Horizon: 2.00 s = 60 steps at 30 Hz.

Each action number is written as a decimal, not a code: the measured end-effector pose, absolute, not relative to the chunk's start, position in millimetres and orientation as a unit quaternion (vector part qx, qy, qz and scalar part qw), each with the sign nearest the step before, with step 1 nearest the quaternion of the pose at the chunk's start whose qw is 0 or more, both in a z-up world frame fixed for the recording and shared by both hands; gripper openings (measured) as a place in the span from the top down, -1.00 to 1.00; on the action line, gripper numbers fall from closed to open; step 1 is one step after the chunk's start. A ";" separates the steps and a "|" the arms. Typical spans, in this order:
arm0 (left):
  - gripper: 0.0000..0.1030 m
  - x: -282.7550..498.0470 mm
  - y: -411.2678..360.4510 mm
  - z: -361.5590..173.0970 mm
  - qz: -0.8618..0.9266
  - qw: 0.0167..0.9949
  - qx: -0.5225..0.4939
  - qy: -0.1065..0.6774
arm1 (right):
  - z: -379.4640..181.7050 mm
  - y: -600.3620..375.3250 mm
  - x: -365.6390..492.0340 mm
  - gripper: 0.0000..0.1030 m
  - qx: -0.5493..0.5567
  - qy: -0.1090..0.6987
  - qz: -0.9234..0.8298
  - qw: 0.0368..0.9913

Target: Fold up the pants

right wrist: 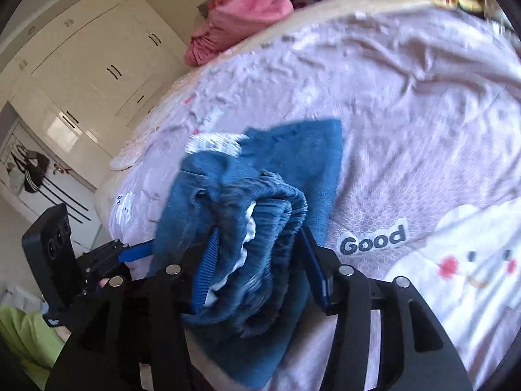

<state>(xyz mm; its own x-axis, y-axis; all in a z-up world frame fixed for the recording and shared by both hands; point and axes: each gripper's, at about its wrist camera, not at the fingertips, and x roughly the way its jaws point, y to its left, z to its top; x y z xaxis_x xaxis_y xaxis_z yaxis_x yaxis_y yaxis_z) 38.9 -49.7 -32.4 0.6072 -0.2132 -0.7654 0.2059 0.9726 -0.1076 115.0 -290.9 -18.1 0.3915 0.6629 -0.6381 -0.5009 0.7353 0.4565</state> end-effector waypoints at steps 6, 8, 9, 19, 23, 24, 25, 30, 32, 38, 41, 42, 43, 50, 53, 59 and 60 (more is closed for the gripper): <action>-0.20 27.4 -51.2 -8.7 -0.114 0.908 -0.003 0.402 | 13.3 -290.5 72.7 -0.08 0.034 0.372 0.354 0.858; -0.22 25.1 -51.2 -5.8 -0.112 0.909 -0.003 0.401 | 13.5 -287.1 66.0 -0.08 0.027 0.370 0.361 0.856; -0.22 24.1 -51.2 -5.2 -0.112 0.909 -0.004 0.401 | 13.4 -285.2 64.3 -0.08 0.022 0.370 0.362 0.855; -0.22 26.3 -51.0 -16.0 -0.106 0.901 0.004 0.422 | -9.0 -263.9 54.0 0.19 -0.018 0.405 0.358 0.841; -0.23 29.8 -47.6 -27.4 -0.101 0.894 0.001 0.437 | -23.2 -264.1 54.5 0.20 -0.016 0.422 0.350 0.836; -0.25 30.8 -46.5 -30.3 -0.099 0.892 0.000 0.441 | -27.1 -265.3 55.2 0.20 -0.012 0.426 0.349 0.834; -0.27 31.1 -46.1 -32.1 -0.098 0.892 -0.001 0.442 | -29.9 -266.4 55.4 0.20 -0.008 0.429 0.350 0.833; -0.35 32.7 -43.6 -40.9 -0.100 0.888 -0.008 0.449 | -42.5 -268.8 58.0 0.20 0.003 0.443 0.341 0.829; -0.37 33.0 -43.0 -43.0 -0.100 0.887 -0.009 0.450 | -45.6 -269.2 58.4 0.20 0.009 0.446 0.339 0.829; -0.40 33.5 -40.3 -47.2 -0.103 0.885 -0.021 0.453 | -45.1 -271.1 57.5 0.19 0.014 0.444 0.339 0.829; -0.40 29.0 -36.9 -41.1 -0.111 0.888 -0.028 0.445 | -34.8 -276.8 54.0 0.18 0.029 0.436 0.346 0.830; -0.40 26.5 -35.5 -37.6 -0.113 0.890 -0.029 0.440 | -30.1 -279.2 53.0 0.17 0.036 0.432 0.349 0.831; -0.40 24.0 -33.7 -34.2 -0.112 0.892 -0.030 0.437 | -23.6 -282.0 53.1 0.15 0.043 0.426 0.350 0.833; -0.37 7.9 -38.4 -11.5 -0.141 0.903 -0.028 0.405 | 27.2 -262.4 88.7 -0.05 0.003 0.382 0.362 0.850; -0.27 7.4 -52.6 -9.5 -0.163 0.903 -0.008 0.396 | 32.2 -231.7 120.0 -0.05 -0.030 0.395 0.386 0.833; 0.14 13.8 -73.0 -32.8 -0.190 0.887 0.024 0.421 | 19.3 -165.5 170.3 -0.05 -0.081 0.447 0.413 0.789; 0.14 13.4 -73.4 -35.5 -0.191 0.885 0.029 0.424 | 16.7 -161.3 174.6 -0.03 -0.082 0.453 0.413 0.786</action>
<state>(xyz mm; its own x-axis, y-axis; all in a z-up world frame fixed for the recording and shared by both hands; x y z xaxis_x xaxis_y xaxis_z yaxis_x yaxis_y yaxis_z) 13.4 -73.4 -35.5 0.5670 -0.3137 -0.7616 0.3621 0.9254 -0.1115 174.6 -161.3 16.7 0.2480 0.5745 -0.7800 -0.7240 0.6449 0.2448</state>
